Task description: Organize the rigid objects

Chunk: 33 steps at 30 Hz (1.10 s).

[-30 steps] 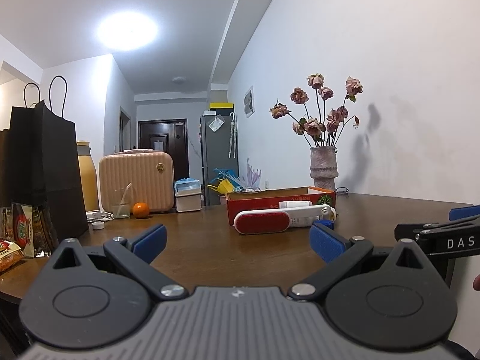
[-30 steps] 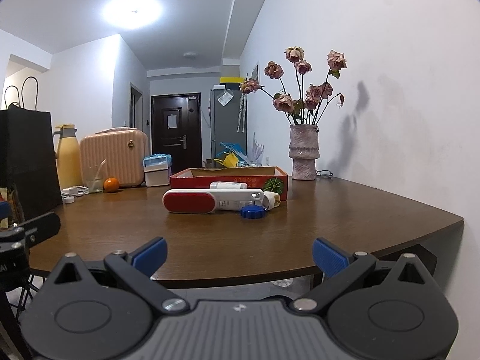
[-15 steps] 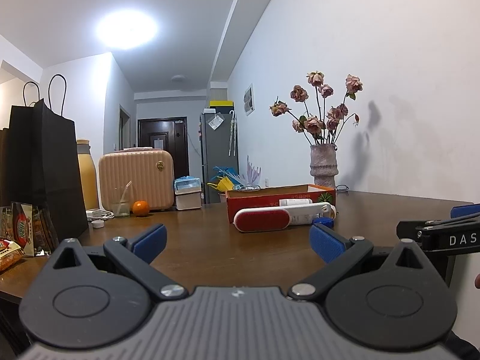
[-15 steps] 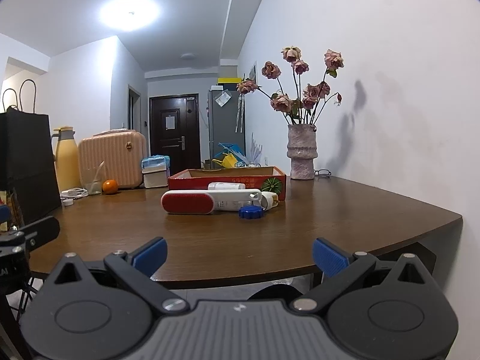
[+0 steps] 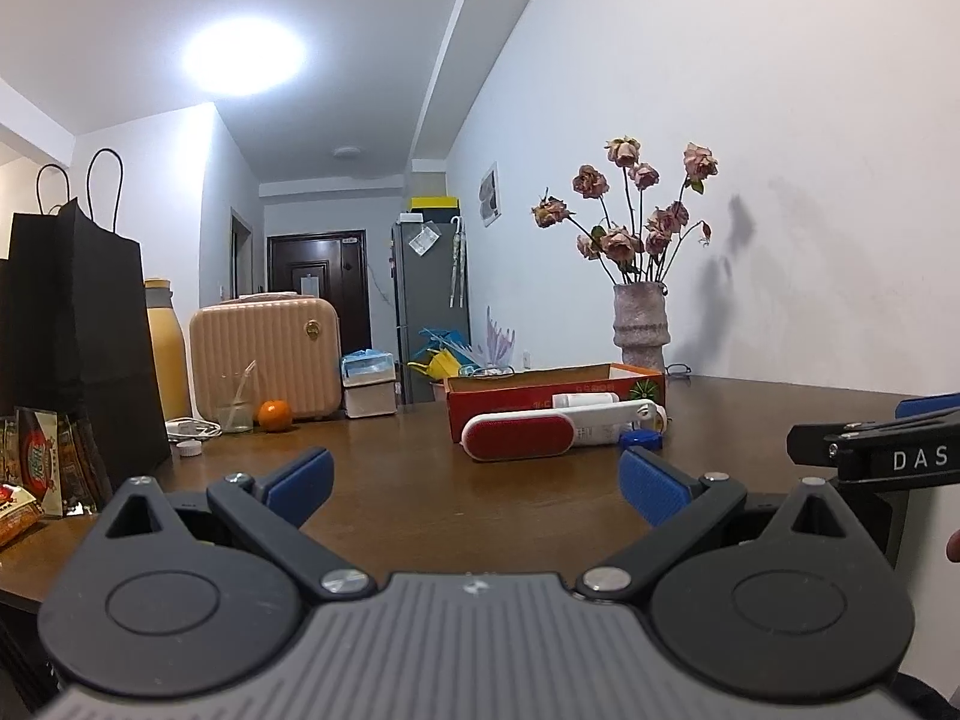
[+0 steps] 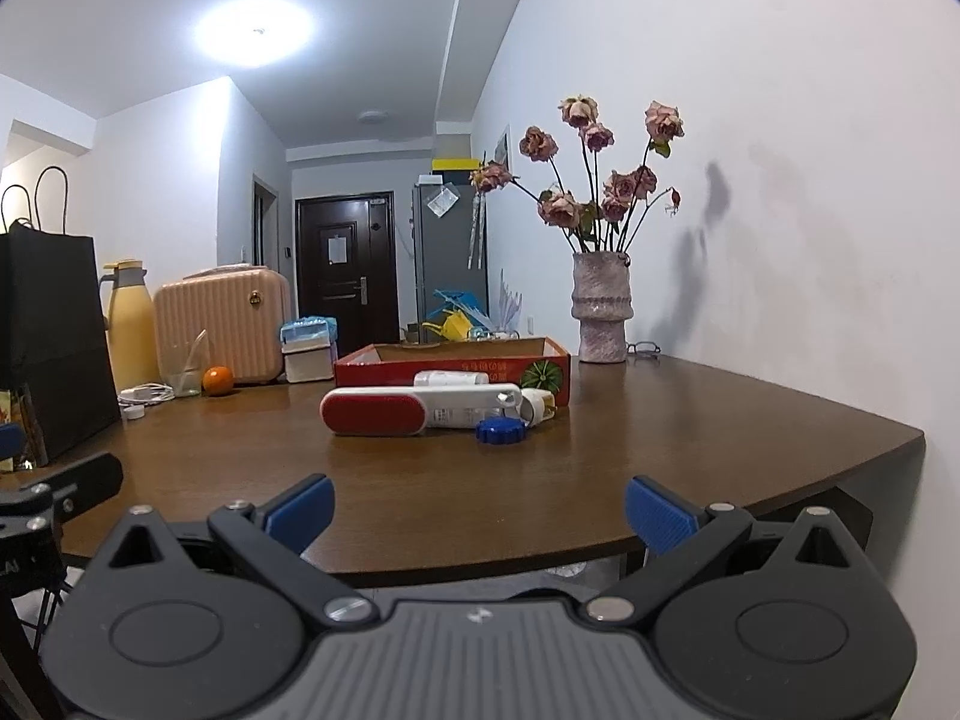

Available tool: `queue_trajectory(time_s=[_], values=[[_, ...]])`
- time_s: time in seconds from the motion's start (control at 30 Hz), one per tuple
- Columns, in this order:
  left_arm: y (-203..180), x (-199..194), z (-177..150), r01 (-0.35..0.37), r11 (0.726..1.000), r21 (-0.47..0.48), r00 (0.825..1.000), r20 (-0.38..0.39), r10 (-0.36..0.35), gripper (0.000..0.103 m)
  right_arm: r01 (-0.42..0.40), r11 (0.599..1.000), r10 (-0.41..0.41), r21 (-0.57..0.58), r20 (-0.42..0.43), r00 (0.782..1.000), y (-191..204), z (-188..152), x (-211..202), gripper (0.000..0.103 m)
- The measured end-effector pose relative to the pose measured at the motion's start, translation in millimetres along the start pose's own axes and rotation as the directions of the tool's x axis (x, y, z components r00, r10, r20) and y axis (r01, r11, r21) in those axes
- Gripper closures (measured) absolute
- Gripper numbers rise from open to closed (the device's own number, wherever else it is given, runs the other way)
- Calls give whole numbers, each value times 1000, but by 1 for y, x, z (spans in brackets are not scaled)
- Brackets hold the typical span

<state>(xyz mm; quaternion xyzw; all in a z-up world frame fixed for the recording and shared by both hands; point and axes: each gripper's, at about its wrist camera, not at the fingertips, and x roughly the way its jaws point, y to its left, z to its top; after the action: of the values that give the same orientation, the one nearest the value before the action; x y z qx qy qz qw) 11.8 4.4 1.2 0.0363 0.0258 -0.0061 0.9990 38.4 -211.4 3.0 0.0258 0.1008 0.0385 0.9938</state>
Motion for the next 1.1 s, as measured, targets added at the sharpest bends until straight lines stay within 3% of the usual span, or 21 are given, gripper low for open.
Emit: queue_trajectory(time_s=[1.1], values=[[-8,-3,-2,23,999,28,1000,-19,-23,0,-6,1000,6,-3,-5,1000,-1,2,0,0]])
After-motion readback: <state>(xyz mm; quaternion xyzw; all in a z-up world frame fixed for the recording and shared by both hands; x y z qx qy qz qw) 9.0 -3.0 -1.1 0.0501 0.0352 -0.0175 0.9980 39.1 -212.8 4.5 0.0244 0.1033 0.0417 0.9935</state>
